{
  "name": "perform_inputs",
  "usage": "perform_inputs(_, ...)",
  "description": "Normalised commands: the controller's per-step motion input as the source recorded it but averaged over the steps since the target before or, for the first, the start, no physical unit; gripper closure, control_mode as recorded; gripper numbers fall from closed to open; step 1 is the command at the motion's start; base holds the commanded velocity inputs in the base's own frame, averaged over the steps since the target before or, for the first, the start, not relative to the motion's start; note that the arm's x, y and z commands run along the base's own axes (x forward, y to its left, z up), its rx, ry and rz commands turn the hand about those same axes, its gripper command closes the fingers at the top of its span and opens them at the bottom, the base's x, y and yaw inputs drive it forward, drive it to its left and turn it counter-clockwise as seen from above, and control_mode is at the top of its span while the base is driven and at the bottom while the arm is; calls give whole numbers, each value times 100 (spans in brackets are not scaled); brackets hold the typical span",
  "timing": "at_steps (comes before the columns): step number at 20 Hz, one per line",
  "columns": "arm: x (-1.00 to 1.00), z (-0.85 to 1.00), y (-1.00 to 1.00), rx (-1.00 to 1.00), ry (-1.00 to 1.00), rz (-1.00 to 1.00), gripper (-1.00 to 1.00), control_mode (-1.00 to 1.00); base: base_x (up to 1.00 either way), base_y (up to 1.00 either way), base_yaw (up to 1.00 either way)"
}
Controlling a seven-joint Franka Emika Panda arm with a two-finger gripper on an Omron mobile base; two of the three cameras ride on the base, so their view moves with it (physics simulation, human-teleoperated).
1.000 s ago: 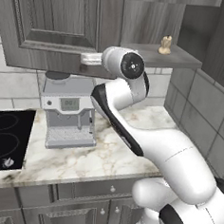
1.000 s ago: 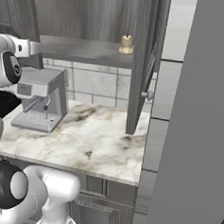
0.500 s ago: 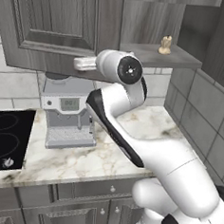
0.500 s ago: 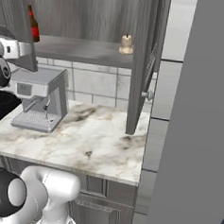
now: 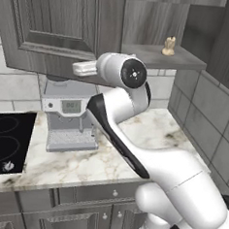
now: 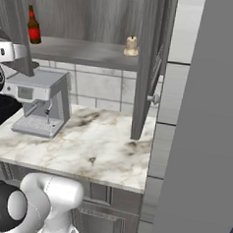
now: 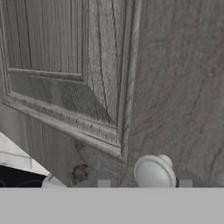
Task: Get the candle and the beer from the cabinet and move them to the dining counter.
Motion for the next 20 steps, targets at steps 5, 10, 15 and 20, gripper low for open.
perform_inputs(5, -13, 0, 73, -5, 1, 0, 100, -100, 0, 0, 0)
perform_inputs(10, -18, 0, 78, -6, 0, 0, 100, -100, 0, 0, 0)
perform_inputs(15, -37, 0, 73, -3, 0, 0, 100, -100, 0, 0, 0)
perform_inputs(20, -57, 0, 61, -1, 0, 0, 100, -100, 0, 0, 0)
